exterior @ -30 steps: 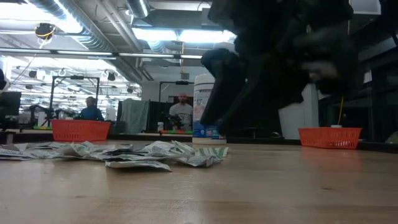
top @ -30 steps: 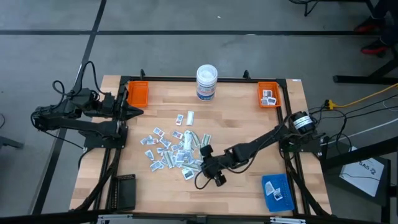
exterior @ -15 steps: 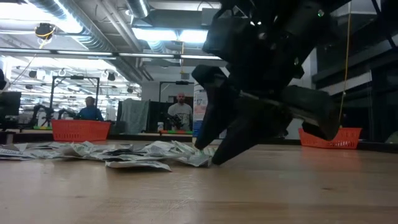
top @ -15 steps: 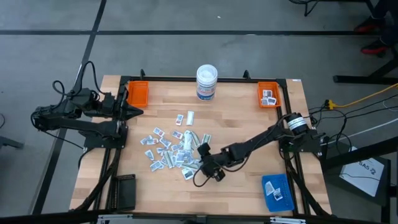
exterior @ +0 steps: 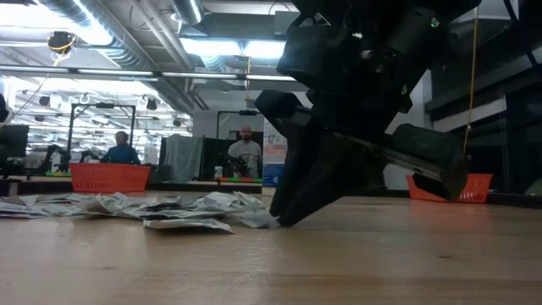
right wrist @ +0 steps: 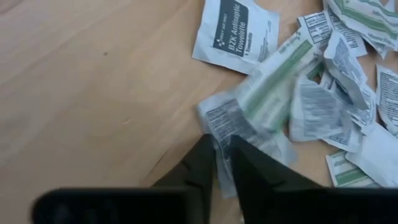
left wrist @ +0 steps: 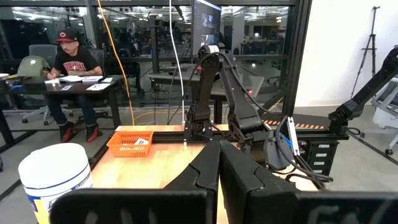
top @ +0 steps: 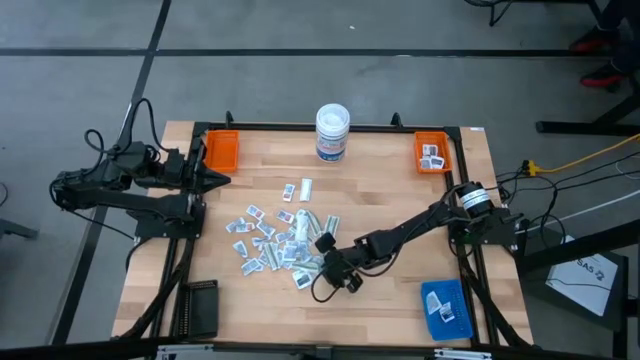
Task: Pick & Place First Aid Supplies
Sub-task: Put the gray towelette pack into the right orange bin
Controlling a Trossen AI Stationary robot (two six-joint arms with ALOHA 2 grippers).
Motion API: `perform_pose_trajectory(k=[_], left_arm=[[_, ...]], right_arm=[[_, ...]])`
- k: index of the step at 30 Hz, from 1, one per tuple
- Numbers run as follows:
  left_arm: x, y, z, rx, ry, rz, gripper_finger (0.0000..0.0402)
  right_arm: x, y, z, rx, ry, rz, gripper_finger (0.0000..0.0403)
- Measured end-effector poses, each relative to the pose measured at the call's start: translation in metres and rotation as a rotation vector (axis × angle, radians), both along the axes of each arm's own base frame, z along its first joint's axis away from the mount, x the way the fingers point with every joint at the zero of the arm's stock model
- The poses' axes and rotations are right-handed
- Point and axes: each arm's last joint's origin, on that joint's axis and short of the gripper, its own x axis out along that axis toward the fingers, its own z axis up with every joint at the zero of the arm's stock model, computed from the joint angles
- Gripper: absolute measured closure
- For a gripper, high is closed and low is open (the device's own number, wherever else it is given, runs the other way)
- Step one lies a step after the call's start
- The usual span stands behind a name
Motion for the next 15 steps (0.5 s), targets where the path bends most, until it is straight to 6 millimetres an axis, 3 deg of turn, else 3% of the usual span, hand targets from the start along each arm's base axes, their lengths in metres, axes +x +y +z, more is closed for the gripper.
perform_pose_trajectory(k=[4, 8, 15], left_arm=[[0.0, 0.0, 0.0, 0.0, 0.0, 0.0, 0.0397], [0.0, 0.0, 0.0, 0.0, 0.0, 0.0, 0.0398], [-0.0001, 0.0, 0.0, 0.0, 0.0, 0.0, 0.0398]], right_arm=[[-0.0002, 0.0002, -0.0004, 0.012, 0.006, 0.009, 0.0395], [-0.0003, 0.0004, -0.0007, 0.056, 0.016, -0.02, 0.0393], [-0.0021, -0.0013, 0.0076, 0.292, 0.078, -0.089, 0.0399]])
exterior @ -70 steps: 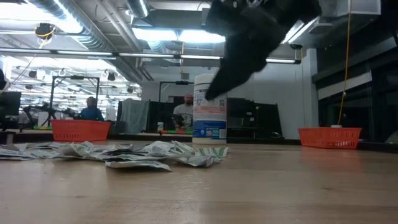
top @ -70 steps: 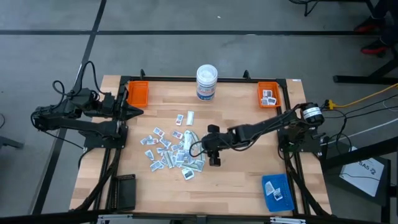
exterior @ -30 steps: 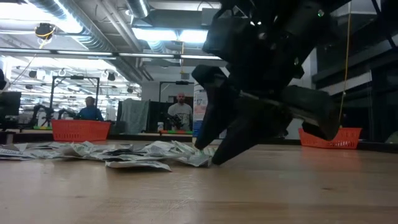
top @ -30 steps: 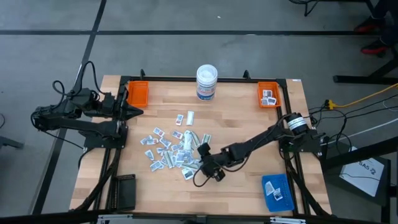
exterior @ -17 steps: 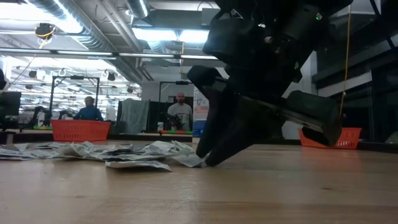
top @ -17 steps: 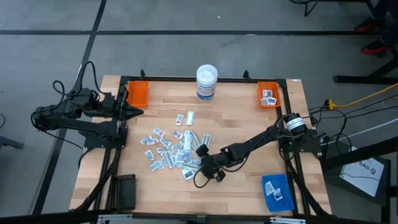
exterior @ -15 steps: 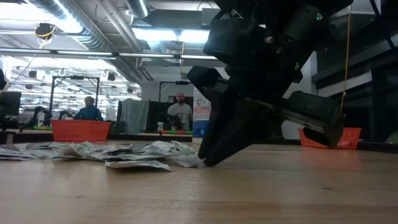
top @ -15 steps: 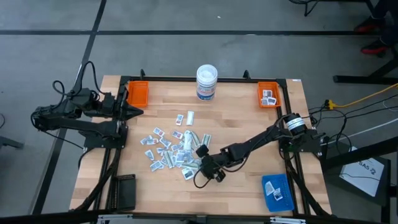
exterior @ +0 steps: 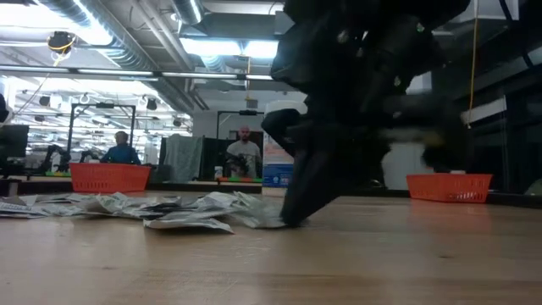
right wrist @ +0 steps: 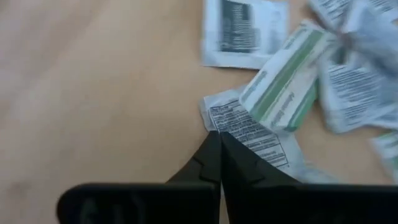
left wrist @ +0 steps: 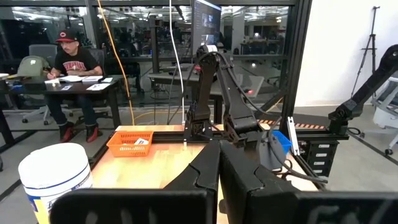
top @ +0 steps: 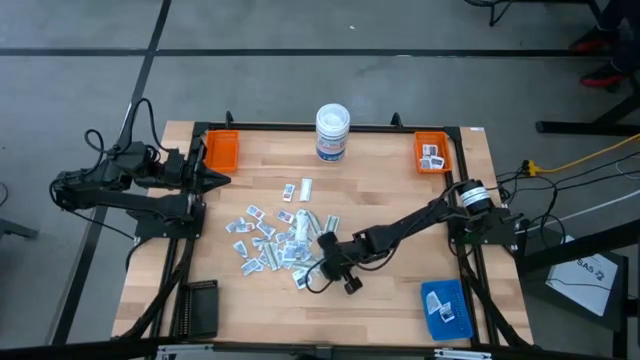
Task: Pick & Place First Aid Supplies
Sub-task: Put the gray towelette pack into the right orange bin
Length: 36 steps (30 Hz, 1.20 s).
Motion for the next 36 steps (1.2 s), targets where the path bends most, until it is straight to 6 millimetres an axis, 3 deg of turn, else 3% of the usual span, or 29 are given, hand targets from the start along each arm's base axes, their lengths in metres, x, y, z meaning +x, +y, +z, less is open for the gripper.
perform_pose_trajectory(k=[15, 25, 36], left_arm=[[0.0, 0.0, 0.0, 0.0, 0.0, 0.0, 0.0398], [0.0, 0.0, 0.0, 0.0, 0.0, 0.0, 0.0398], [0.0, 0.0, 0.0, 0.0, 0.0, 0.0, 0.0397]], right_arm=[[-0.008, -0.014, 0.056, 0.49, 0.083, 0.087, 0.0401], [-0.007, -0.024, 0.077, 0.629, 0.054, 0.093, 0.0402], [-0.027, -0.036, 0.135, 0.688, -0.094, 0.121, 0.0402]])
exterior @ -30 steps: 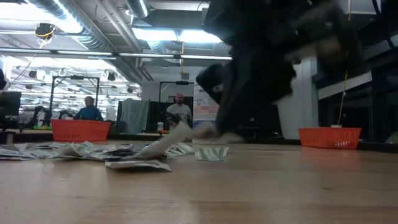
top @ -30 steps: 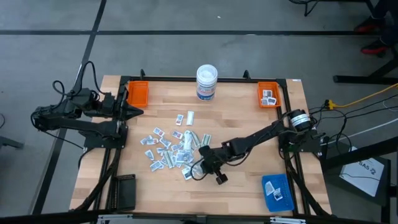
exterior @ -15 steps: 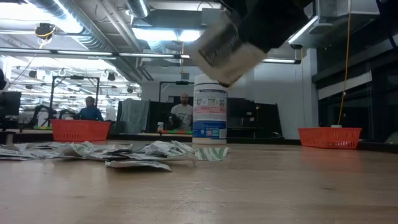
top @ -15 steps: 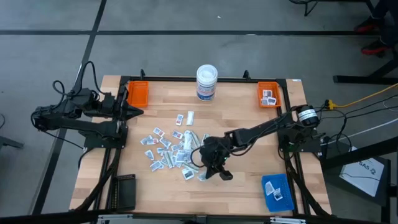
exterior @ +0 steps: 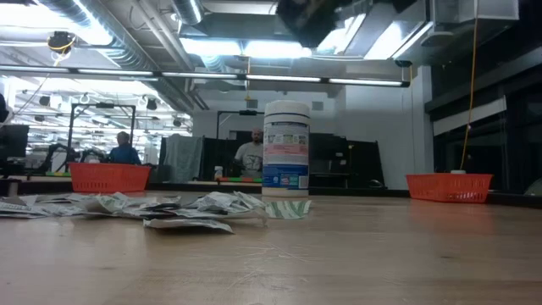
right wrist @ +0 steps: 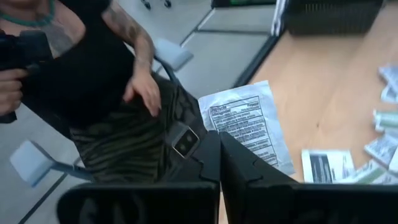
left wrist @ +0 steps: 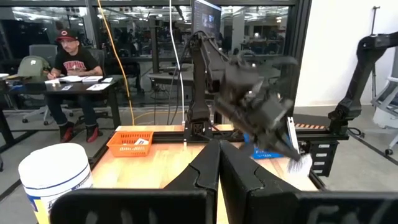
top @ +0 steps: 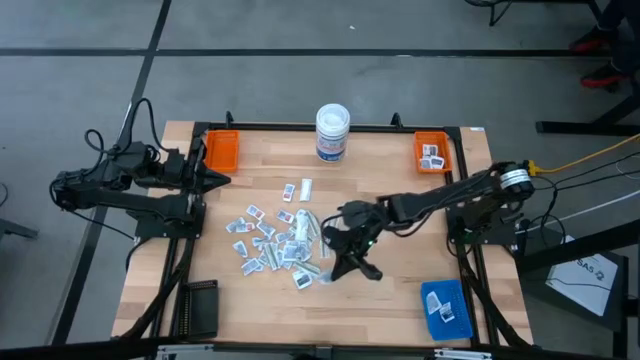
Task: Pick & Place First Aid Supplies
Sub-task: Put the gray towelette pack into the right orange bin
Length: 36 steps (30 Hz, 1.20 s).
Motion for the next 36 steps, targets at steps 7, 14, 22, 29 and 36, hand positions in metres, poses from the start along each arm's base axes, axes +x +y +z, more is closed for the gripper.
perform_pose_trajectory(k=[7, 14, 22, 29, 36], left_arm=[[0.0, 0.0, 0.0, 0.0, 0.0, 0.0, 0.0398], [0.0, 0.0, 0.0, 0.0, 0.0, 0.0, 0.0397], [0.0, 0.0, 0.0, 0.0, 0.0, 0.0, 0.0398], [0.0, 0.0, 0.0, 0.0, 0.0, 0.0, 0.0398], [0.0, 0.0, 0.0, 0.0, 0.0, 0.0, 0.0398]], right_arm=[[-0.02, -0.005, 0.035, 0.01, -0.08, -0.043, 0.0402], [-0.038, -0.013, 0.05, -0.054, -0.082, -0.138, 0.0402], [-0.05, -0.047, 0.049, -0.214, 0.019, -0.374, 0.0401], [-0.062, -0.091, 0.056, -0.281, 0.048, -0.569, 0.0401], [-0.08, -0.132, 0.06, -0.356, 0.116, -0.785, 0.0401]])
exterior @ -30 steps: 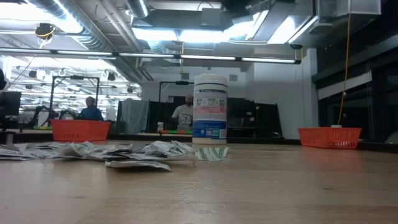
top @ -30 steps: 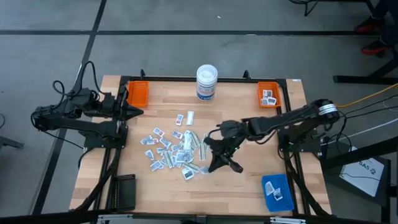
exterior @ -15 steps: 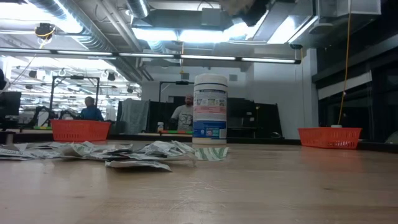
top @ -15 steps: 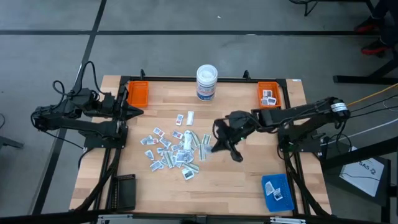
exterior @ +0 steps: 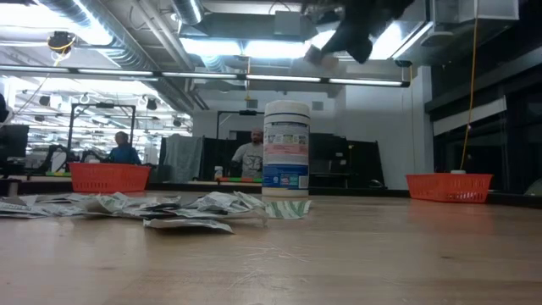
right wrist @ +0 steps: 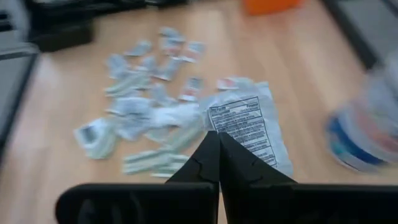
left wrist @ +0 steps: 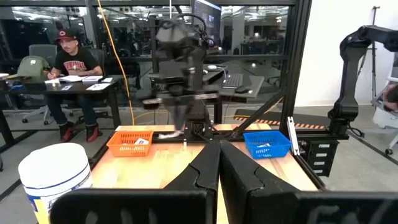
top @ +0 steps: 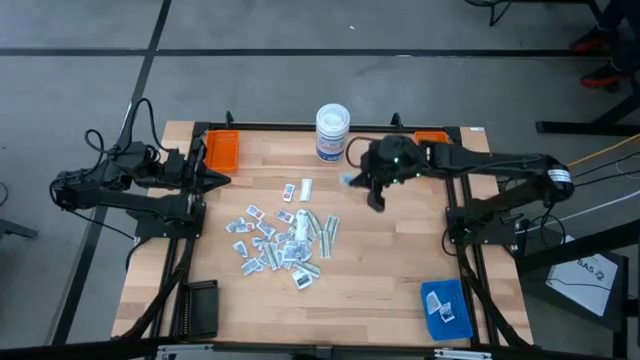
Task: Pick & Place First Aid Supplies
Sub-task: Put the gray towelette pack into the right orange bin
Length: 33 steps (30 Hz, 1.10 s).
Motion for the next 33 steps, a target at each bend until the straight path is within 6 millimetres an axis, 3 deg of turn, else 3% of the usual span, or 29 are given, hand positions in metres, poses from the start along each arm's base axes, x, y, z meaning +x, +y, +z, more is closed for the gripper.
perform_pose_trajectory(k=[20, 33], left_arm=[[0.0, 0.0, 0.0, 0.0, 0.0, 0.0, 0.0397], [0.0, 0.0, 0.0, 0.0, 0.0, 0.0, 0.0398]], right_arm=[[-0.065, -0.1, -0.021, -0.01, 0.307, -0.54, 0.0401], [-0.11, -0.133, -0.029, 0.008, 0.489, -0.847, 0.0401]])
